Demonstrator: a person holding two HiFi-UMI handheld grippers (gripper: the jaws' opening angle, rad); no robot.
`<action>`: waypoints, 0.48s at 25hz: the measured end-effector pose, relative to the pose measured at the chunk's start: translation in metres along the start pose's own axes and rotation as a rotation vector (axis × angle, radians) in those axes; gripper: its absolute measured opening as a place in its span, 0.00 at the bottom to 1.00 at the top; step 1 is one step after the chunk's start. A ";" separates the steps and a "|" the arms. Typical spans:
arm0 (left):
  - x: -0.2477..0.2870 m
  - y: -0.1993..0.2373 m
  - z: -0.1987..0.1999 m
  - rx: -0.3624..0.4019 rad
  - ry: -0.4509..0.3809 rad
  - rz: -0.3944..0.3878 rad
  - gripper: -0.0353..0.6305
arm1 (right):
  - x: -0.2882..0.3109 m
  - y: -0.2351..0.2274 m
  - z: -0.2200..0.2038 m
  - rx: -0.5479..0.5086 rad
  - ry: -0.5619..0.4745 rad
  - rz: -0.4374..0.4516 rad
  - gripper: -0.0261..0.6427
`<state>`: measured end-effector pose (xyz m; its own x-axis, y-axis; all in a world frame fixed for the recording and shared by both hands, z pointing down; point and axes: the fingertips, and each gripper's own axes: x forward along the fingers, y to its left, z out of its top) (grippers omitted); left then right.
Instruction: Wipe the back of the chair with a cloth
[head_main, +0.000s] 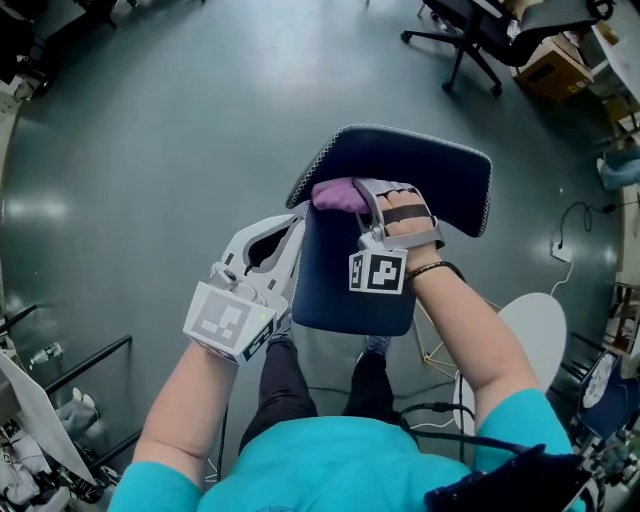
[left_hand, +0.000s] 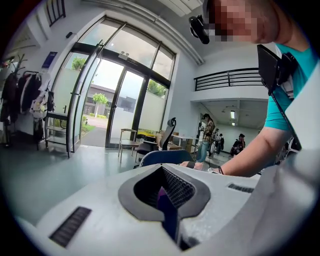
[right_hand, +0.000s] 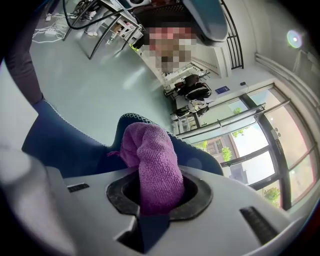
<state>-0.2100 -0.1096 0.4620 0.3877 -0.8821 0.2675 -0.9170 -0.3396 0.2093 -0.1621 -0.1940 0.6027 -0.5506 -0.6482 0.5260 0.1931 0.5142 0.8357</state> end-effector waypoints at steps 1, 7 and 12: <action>-0.007 0.009 -0.002 -0.005 -0.001 0.006 0.04 | 0.007 0.004 0.013 -0.004 -0.004 0.009 0.17; -0.035 0.038 -0.014 -0.031 -0.001 0.033 0.04 | 0.032 0.026 0.064 -0.042 -0.041 0.049 0.17; -0.037 0.042 -0.019 -0.045 0.000 0.045 0.04 | 0.044 0.030 0.068 -0.063 -0.045 0.046 0.17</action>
<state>-0.2614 -0.0848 0.4791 0.3460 -0.8963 0.2773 -0.9284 -0.2846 0.2388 -0.2357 -0.1687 0.6399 -0.5755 -0.5979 0.5580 0.2693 0.5057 0.8196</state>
